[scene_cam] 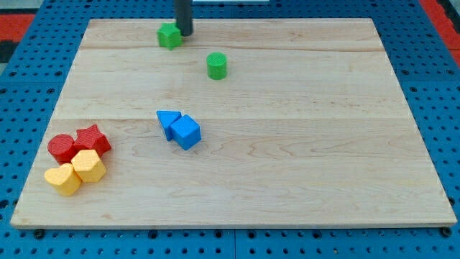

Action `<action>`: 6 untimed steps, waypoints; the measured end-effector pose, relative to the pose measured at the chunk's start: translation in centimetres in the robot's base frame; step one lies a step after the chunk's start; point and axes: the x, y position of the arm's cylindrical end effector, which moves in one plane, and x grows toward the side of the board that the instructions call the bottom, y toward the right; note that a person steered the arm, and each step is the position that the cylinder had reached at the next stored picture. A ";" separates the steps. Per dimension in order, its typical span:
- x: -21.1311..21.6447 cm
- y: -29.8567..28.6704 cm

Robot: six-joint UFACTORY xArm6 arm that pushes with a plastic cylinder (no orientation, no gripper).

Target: Push the green star to the top left side of the board

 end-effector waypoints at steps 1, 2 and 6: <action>0.0 -3.0; 0.3 1.7; 4.0 -2.5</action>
